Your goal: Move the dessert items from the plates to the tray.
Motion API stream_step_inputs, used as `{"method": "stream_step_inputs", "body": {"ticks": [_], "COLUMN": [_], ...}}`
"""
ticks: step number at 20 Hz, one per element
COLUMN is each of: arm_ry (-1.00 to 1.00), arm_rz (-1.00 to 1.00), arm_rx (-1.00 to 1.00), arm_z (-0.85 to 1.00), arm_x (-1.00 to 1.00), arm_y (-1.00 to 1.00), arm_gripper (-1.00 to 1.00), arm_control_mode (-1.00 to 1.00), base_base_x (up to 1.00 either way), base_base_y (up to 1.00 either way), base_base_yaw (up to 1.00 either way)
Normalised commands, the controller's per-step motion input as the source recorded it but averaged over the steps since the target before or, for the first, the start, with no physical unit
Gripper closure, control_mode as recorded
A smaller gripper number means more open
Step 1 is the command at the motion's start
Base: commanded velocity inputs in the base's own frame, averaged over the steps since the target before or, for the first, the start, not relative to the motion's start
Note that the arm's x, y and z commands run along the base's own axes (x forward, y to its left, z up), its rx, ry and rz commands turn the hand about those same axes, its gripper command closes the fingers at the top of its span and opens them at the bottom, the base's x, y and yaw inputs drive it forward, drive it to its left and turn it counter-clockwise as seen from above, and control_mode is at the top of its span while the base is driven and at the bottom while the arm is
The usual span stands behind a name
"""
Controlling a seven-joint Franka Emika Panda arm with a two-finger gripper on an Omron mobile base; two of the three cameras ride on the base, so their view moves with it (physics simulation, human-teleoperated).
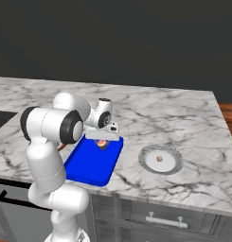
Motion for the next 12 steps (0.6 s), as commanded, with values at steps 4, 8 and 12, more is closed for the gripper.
{"method": "stream_step_inputs", "body": {"ticks": [4,8,12], "arm_ry": [0.0,0.0,0.0], "arm_rz": [0.0,0.0,0.0], "arm_rx": [0.0,0.0,0.0], "arm_z": [0.0,0.0,0.0], "arm_x": [0.0,0.0,0.0], "arm_y": [0.0,0.0,-0.01], "arm_gripper": [-1.0,-1.0,-1.0], "arm_control_mode": [-1.0,-1.0,-1.0], "base_base_x": [0.0,0.0,0.0], "base_base_y": [0.0,0.0,0.0], "base_base_yaw": [0.0,0.0,0.0]}}
